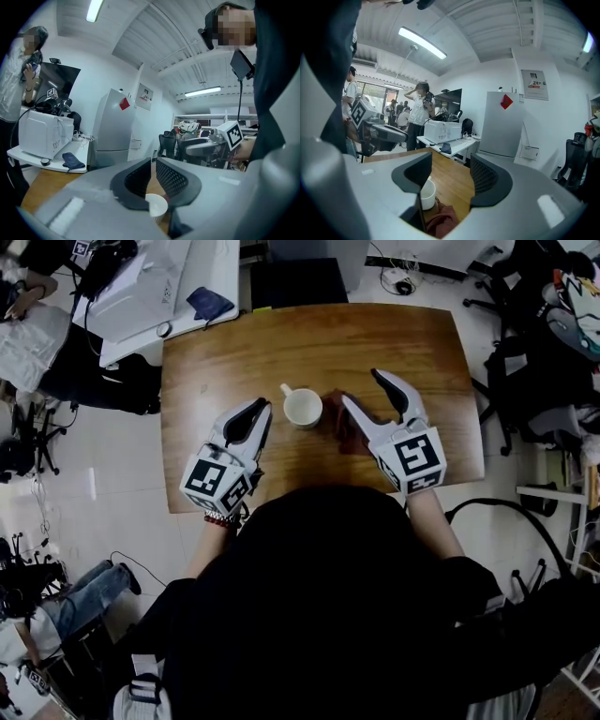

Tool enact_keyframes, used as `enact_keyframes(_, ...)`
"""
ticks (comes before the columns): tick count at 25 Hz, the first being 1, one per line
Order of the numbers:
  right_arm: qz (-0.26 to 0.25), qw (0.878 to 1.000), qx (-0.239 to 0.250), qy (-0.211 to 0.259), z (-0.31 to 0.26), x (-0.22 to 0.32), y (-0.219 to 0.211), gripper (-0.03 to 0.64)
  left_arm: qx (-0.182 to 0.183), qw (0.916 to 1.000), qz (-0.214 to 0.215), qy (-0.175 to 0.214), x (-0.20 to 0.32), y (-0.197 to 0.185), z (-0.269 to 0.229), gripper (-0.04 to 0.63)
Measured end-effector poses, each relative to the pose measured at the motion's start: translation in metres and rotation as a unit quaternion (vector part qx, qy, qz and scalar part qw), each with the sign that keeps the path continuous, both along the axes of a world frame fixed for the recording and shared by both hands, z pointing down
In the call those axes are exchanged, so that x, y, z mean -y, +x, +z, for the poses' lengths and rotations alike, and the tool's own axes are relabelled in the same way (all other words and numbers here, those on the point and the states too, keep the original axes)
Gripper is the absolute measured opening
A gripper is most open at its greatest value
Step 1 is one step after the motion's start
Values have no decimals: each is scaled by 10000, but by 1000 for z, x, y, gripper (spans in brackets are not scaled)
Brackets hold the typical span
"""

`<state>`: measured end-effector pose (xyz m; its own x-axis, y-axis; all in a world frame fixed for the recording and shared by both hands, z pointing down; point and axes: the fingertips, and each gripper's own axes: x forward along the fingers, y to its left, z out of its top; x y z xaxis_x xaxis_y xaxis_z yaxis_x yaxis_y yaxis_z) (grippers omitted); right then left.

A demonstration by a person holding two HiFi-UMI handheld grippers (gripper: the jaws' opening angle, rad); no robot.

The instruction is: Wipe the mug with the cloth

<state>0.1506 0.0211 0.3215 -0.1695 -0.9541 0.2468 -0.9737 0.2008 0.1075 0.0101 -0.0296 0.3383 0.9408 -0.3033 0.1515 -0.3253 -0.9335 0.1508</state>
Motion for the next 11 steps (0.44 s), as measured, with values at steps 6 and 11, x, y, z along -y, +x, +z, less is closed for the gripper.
enact_keyframes(6,109,9999,53,-2,0,-3,8,258,18,10000,19,-65,-2,3,0,29)
enact_keyframes(11,295,9995,138,47,7,-8,12,258,152,9998,142,-25,-3,1,7,29)
